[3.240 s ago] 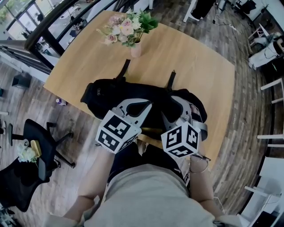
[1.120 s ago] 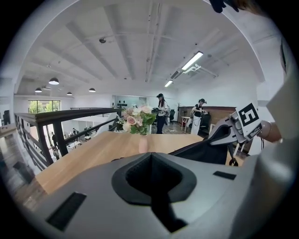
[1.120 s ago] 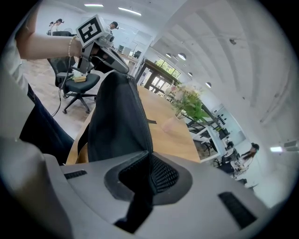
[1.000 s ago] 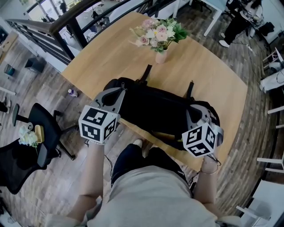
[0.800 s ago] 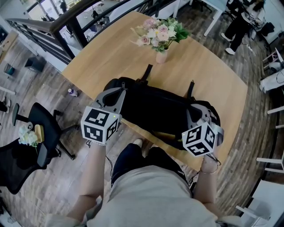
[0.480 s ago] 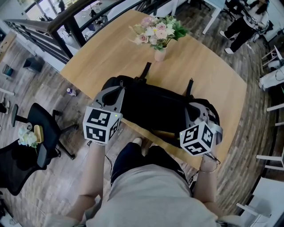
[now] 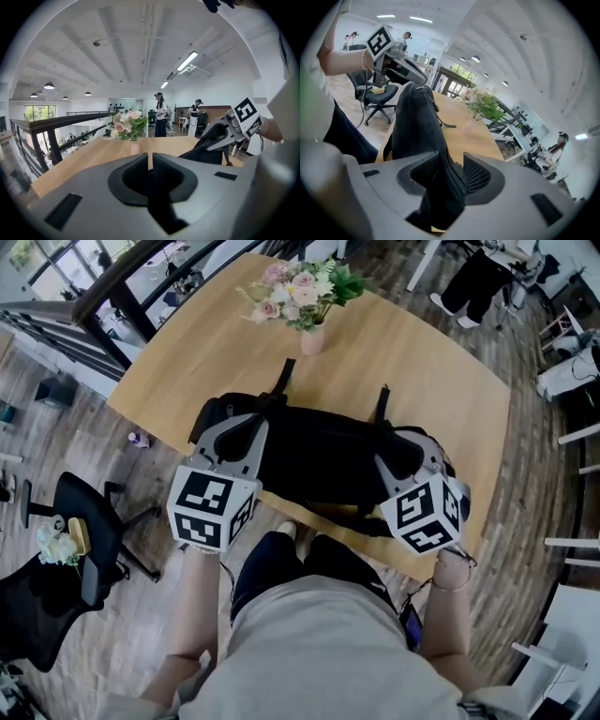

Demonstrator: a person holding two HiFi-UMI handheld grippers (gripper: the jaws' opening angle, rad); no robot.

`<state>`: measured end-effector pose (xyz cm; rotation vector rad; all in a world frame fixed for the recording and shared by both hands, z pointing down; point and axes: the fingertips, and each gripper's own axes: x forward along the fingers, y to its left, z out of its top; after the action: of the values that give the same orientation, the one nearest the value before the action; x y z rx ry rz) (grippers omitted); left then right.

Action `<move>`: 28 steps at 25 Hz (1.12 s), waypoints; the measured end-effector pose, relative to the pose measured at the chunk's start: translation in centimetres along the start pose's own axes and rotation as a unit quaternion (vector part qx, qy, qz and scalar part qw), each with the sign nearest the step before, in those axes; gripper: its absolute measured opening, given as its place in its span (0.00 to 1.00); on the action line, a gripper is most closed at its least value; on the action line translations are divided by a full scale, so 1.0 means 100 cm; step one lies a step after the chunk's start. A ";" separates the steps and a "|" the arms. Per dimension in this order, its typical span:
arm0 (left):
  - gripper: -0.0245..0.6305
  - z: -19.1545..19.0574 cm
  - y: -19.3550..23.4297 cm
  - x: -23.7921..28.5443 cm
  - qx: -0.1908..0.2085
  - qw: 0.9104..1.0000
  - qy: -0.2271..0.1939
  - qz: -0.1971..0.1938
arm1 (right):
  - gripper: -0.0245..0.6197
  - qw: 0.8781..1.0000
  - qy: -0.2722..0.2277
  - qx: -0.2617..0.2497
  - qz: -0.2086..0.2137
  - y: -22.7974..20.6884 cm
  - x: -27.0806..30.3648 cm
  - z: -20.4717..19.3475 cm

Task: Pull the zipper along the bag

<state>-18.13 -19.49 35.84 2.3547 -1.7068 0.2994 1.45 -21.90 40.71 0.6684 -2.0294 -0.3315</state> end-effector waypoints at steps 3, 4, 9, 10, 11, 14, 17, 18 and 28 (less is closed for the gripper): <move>0.07 0.012 -0.023 0.009 0.001 0.999 -0.009 -0.033 | 0.35 0.999 -0.037 0.021 0.021 -0.007 -0.014 0.008; 0.07 0.016 -0.032 0.013 0.003 0.999 -0.011 -0.048 | 0.36 0.998 -0.052 0.030 0.031 -0.009 -0.020 0.011; 0.07 0.036 -0.079 0.025 0.007 0.992 -0.031 -0.121 | 0.35 0.986 -0.129 0.098 0.050 -0.026 -0.050 0.018; 0.07 0.040 -0.088 0.027 0.008 0.991 -0.036 -0.131 | 0.32 0.983 -0.141 0.110 0.047 -0.031 -0.057 0.018; 0.07 0.044 -0.096 0.029 0.008 0.989 -0.042 -0.142 | 0.29 0.980 -0.153 0.123 0.040 -0.037 -0.065 0.020; 0.07 0.054 -0.120 0.033 0.008 0.983 -0.058 -0.173 | 0.16 0.972 -0.182 0.149 0.018 -0.050 -0.084 0.024; 0.07 0.057 -0.138 0.037 0.016 0.980 -0.065 -0.189 | 0.05 0.964 -0.210 0.164 0.011 -0.051 -0.095 0.026; 0.06 0.058 -0.144 0.038 0.018 0.979 -0.067 -0.194 | 0.05 0.962 -0.217 0.164 0.016 -0.048 -0.097 0.027; 0.06 0.059 -0.179 0.046 0.004 0.971 -0.077 -0.225 | 0.05 0.949 -0.264 0.173 0.003 -0.034 -0.106 0.037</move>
<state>0.51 -19.93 30.57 2.7409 -1.1702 0.0450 3.70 -18.66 29.71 0.8537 -2.6396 -0.1569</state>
